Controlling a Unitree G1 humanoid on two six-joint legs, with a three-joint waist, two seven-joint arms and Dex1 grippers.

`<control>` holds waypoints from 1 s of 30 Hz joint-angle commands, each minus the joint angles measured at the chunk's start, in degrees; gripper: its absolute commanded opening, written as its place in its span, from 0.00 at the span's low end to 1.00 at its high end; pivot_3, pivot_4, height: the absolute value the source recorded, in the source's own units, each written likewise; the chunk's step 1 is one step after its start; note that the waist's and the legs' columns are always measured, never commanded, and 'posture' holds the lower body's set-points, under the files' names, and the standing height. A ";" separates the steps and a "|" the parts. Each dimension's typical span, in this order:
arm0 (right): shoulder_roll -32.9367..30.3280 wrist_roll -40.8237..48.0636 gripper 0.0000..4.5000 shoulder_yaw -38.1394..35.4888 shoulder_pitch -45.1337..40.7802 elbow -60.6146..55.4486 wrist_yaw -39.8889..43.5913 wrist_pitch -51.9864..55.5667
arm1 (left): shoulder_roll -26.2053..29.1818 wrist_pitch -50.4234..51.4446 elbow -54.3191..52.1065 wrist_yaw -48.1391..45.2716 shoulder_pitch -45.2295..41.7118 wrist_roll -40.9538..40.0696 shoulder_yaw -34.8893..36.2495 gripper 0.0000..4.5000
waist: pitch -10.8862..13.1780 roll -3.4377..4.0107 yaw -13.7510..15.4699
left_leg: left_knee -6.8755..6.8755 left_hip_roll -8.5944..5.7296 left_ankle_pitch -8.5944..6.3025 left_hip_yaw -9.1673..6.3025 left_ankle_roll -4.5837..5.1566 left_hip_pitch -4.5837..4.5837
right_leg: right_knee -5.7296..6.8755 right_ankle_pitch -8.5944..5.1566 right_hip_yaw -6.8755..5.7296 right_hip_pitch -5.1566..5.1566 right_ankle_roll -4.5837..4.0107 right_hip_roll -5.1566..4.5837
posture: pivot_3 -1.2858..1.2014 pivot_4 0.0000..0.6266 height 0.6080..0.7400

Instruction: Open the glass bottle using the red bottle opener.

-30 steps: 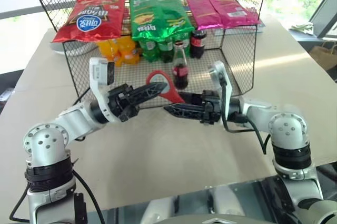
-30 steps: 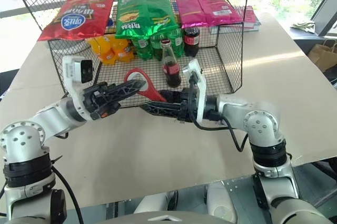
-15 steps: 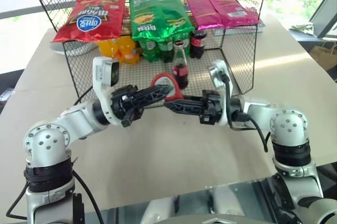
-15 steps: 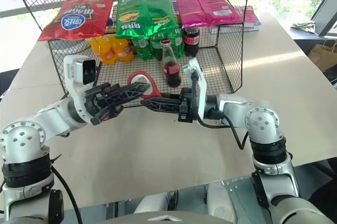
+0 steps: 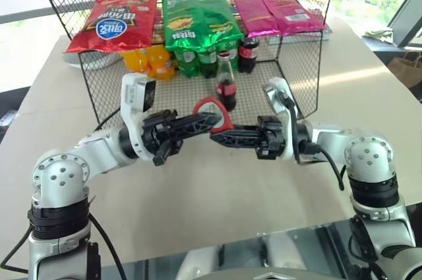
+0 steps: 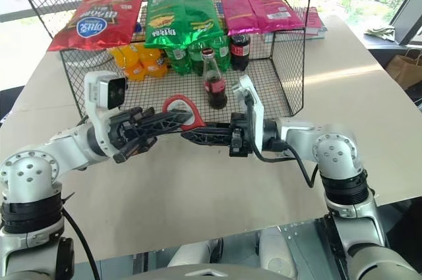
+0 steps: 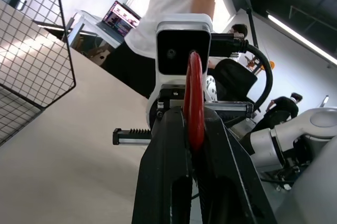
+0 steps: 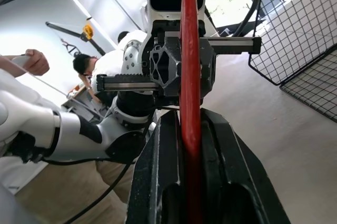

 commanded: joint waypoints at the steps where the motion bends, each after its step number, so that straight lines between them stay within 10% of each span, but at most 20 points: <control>1: -0.41 0.18 0.34 0.14 -0.53 -2.44 1.88 -0.60 | 0.81 -2.31 -1.27 -0.48 0.28 0.54 1.26 0.00 | 0.00 0.00 0.00 | -0.01 0.00 0.00 0.00 0.00 0.00 | 0.00 0.00 0.01 0.00 0.00 0.00 | 0.52 0.24 1.00; 9: -0.20 0.74 0.45 -0.06 -0.73 -1.61 0.68 0.40 | 0.68 -3.73 -1.84 0.51 1.01 0.00 0.80 0.00 | 0.00 0.00 0.05 | -0.01 0.00 0.00 0.00 0.00 -0.01 | -0.01 0.00 0.01 -0.01 0.00 -0.01 | 0.52 0.24 1.00; 14: 0.56 1.34 0.01 -0.45 -0.92 -0.67 -0.53 0.46 | 1.04 -3.89 -2.37 0.01 1.24 0.07 0.45 0.00 | 0.01 0.01 0.05 | -0.02 0.00 0.00 0.00 0.00 -0.01 | -0.01 0.00 0.01 -0.01 0.00 0.00 | 0.52 0.24 1.00; 21: -0.16 1.52 0.00 -1.00 -0.30 -1.57 -0.39 0.80 | 1.62 -2.21 -1.86 -0.71 1.53 -3.21 -0.34 0.00 | 0.01 0.02 0.06 | -0.03 0.00 0.00 0.00 0.00 -0.02 | -0.02 0.00 0.02 -0.03 0.00 0.00 | 0.52 0.24 1.00; 30: -4.29 -4.43 0.00 -4.56 7.65 -6.01 -4.13 -3.53 | 1.19 -5.15 -0.46 -0.25 3.16 2.52 -1.30 0.92 | 0.01 0.02 0.25 | -0.04 0.00 0.00 0.00 0.00 -0.03 | -0.03 0.00 0.02 -0.04 0.00 0.00 | 0.52 0.24 1.00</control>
